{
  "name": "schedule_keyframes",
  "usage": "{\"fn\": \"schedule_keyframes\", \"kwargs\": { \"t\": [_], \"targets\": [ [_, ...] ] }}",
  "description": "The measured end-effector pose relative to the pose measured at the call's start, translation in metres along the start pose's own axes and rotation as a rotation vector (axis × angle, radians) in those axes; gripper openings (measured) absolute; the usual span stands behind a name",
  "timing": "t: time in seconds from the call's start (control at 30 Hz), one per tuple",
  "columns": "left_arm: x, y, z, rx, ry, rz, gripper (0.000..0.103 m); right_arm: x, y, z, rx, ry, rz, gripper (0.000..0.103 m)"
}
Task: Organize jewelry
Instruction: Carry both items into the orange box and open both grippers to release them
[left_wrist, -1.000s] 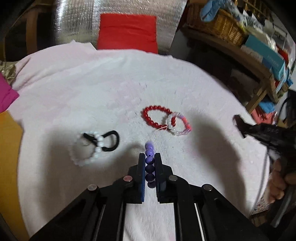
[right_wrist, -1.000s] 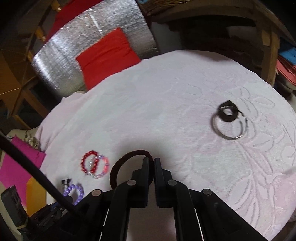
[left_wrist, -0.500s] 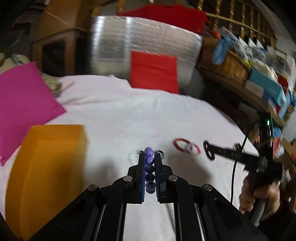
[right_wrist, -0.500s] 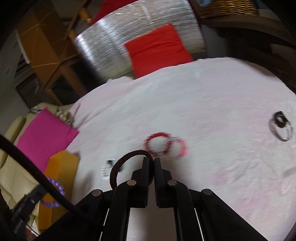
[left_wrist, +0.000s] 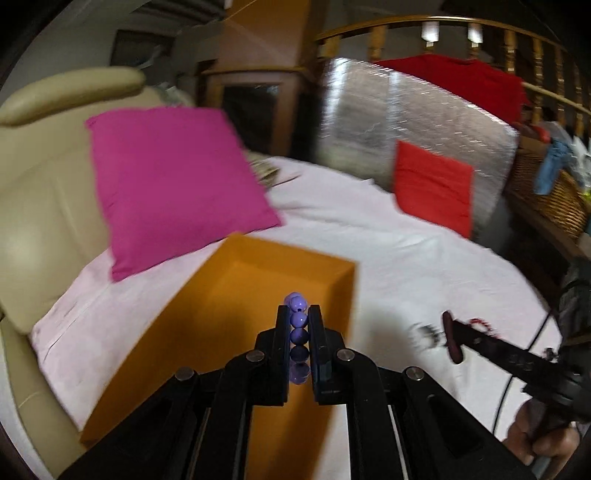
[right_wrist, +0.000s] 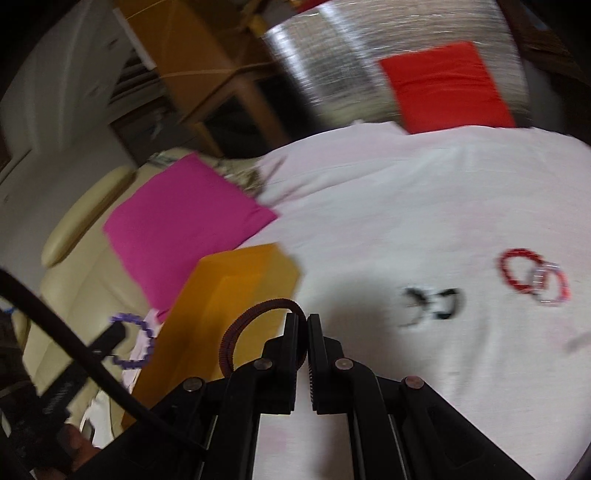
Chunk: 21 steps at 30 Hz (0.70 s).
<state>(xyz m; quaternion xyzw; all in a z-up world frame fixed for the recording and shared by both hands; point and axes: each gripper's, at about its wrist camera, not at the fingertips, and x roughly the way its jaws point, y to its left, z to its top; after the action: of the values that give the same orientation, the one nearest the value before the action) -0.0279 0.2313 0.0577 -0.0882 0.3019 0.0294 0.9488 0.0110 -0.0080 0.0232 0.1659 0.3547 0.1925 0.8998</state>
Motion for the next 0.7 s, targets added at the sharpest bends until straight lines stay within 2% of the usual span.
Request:
{"fn": "schedule_keyframes", "kwargs": {
  "t": [0.17, 0.37, 0.63, 0.7],
  "targets": [
    [0.009, 0.025, -0.015, -0.052, 0.038, 0.076, 0.009, 0.028, 0.045, -0.01, -0.068, 0.057, 0.071, 0.006],
    [0.016, 0.045, -0.023, -0.091, 0.044, 0.18, 0.009, 0.063, 0.088, -0.025, -0.109, 0.121, 0.12, 0.006],
    [0.026, 0.053, -0.031, -0.103, 0.077, 0.264, 0.01, 0.089, 0.096, -0.034, -0.071, 0.168, 0.134, 0.009],
    [0.028, 0.051, -0.031, -0.089, 0.074, 0.281, 0.019, 0.089, 0.094, -0.034, -0.064, 0.169, 0.133, 0.01]
  ]
}}
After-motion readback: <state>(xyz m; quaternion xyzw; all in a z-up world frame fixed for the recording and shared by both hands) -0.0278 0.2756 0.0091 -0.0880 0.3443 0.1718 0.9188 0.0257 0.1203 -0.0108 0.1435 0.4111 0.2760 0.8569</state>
